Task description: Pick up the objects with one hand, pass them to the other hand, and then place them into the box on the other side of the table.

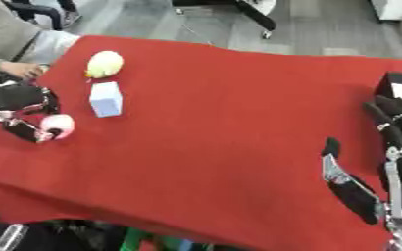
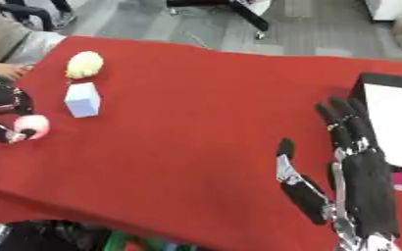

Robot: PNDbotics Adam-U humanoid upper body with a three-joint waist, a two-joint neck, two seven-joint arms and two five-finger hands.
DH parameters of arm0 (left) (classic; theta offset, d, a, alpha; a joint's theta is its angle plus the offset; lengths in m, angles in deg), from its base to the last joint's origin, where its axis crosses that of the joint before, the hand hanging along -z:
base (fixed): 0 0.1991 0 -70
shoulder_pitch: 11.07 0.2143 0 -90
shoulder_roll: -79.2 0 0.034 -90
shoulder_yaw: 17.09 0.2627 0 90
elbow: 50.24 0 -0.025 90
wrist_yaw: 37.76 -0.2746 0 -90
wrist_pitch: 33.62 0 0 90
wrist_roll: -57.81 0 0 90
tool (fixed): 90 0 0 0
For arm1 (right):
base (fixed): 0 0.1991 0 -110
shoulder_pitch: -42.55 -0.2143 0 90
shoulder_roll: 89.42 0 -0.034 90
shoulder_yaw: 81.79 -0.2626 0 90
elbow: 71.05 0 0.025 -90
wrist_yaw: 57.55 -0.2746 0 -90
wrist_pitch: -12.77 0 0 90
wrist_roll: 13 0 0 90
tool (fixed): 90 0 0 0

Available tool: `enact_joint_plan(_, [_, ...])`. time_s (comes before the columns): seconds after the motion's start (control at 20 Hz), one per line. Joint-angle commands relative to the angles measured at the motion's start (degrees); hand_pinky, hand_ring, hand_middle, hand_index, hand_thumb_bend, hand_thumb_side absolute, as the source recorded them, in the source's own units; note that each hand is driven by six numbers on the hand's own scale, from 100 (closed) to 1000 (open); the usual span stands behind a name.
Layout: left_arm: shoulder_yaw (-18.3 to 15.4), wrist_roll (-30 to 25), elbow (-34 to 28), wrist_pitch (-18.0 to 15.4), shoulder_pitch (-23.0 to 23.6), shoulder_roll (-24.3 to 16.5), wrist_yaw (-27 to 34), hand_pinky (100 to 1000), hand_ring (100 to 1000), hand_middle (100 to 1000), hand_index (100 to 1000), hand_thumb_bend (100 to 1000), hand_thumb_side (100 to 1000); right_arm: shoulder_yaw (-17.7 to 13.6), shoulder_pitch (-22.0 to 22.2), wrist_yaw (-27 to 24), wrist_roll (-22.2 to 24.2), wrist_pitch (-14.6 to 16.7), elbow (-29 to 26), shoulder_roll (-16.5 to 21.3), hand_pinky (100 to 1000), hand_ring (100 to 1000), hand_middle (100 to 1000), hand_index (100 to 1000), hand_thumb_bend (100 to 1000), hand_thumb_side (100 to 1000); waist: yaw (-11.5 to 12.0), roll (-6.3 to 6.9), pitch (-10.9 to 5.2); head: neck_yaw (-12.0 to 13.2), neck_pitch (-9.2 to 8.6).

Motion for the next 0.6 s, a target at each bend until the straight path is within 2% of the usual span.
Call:
enact_joint_plan(0.05, [-1.78, 1.24, -2.06, -1.32, -0.76, -1.29, 2.69, 641, 424, 363, 501, 100, 263, -0.53, -0.44, 0.1, -0.19, 0.0, -1.22, 0.86, 680, 1000, 899, 897, 170, 501, 0.21, 0.04, -0.88, -0.34, -0.16])
enact_joint_plan(0.2, [-2.67, -0.06, -5.08, -3.78, -1.48, 0.48, 8.86, 628, 417, 353, 484, 100, 247, -0.51, -0.63, 0.08, 0.0, 0.09, -1.22, 0.86, 681, 1000, 899, 897, 169, 497, 0.45, -0.1, -0.93, -1.06, -0.16])
enact_joint_plan(0.3, [-2.75, -2.82, -7.44, -5.89, -2.38, 2.78, 15.45, 616, 414, 348, 473, 100, 244, -0.39, -0.93, 0.02, 0.34, 0.25, -1.22, 0.91, 684, 1000, 901, 899, 173, 493, 0.58, -0.31, -1.01, -2.0, -0.16])
enact_joint_plan(0.4, [-2.31, -7.19, -9.78, -7.15, -3.26, 5.27, 22.61, 612, 413, 347, 470, 100, 245, -0.27, -1.4, -0.05, 0.88, 0.53, -1.22, 0.97, 684, 1000, 902, 899, 175, 491, 0.63, -0.53, -1.07, -2.91, -0.16])
enact_joint_plan(0.6, [0.07, -19.02, -14.75, -6.7, -5.17, 11.9, 35.74, 600, 416, 349, 465, 100, 254, 0.16, -2.9, -0.33, 2.29, 1.27, -1.22, 1.14, 691, 1000, 903, 907, 181, 477, 0.5, -1.18, -1.14, -5.38, -0.16])
